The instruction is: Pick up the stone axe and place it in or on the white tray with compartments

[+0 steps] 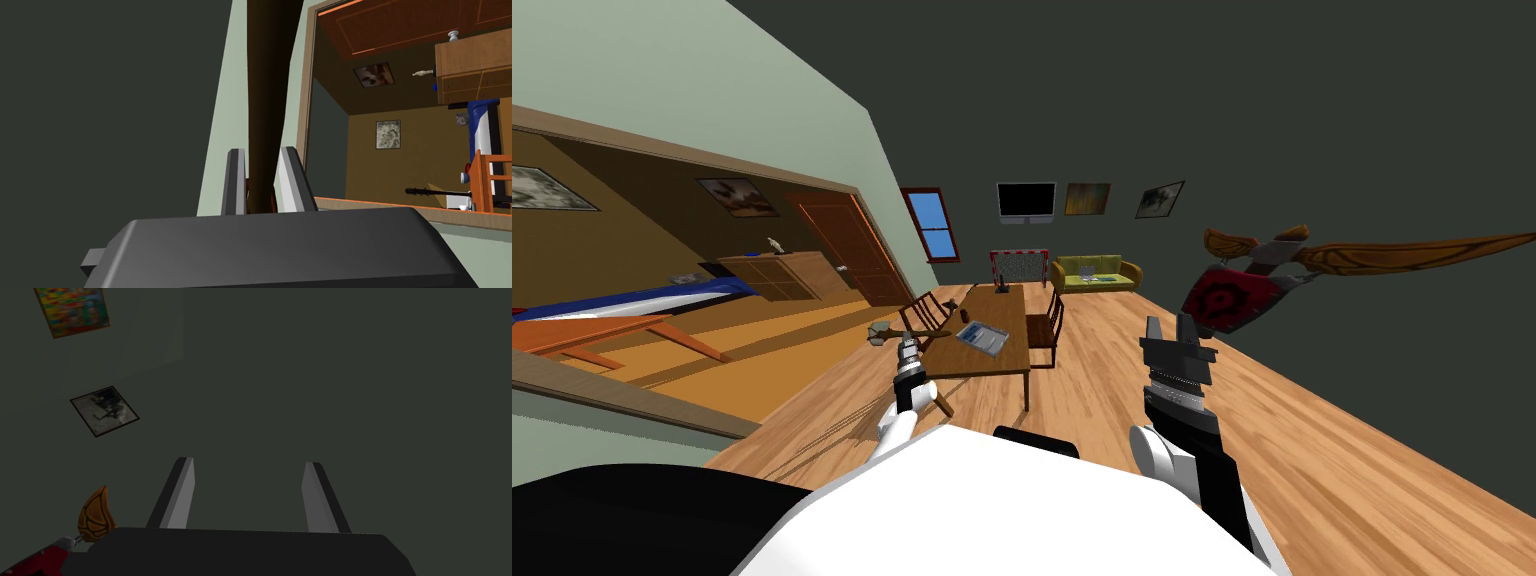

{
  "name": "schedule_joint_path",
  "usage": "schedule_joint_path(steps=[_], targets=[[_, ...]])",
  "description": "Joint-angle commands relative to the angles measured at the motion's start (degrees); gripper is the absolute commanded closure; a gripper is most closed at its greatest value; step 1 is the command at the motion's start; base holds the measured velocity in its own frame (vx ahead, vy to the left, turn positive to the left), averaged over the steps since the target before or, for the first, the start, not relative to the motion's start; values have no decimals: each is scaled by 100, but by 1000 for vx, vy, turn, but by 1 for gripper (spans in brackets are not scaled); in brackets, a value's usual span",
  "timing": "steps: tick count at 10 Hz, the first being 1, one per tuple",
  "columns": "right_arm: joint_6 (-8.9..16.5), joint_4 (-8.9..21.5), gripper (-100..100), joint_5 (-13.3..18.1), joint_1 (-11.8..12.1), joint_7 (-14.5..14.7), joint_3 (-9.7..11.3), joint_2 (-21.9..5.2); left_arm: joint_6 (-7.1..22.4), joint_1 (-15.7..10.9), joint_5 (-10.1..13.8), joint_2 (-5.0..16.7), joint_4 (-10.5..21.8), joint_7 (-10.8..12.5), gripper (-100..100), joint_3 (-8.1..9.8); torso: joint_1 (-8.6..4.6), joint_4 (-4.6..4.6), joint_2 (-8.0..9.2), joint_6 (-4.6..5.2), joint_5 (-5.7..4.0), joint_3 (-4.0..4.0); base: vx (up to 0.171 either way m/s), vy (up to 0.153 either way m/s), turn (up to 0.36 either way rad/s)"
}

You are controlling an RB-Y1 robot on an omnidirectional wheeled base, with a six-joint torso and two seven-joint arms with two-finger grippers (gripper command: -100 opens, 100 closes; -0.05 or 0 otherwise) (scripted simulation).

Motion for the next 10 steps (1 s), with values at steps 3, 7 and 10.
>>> schedule_joint_path(steps=[3,7,10], targets=[[0,0,0,0,1,0,0,0,-52,-20,372,-11,-67,585,100,76,12,-2,-11,-2,2,-6,56,-104,28],[0,0,0,0,0,0,0,0,-75,-43,674,-24,-120,1125,100,150,9,-3,-8,1,-4,-5,40,-84,20],[0,0,0,0,0,0,0,0,-92,-70,966,-42,-165,1575,100,228,-9,-5,-16,3,-11,-11,61,-118,26]])
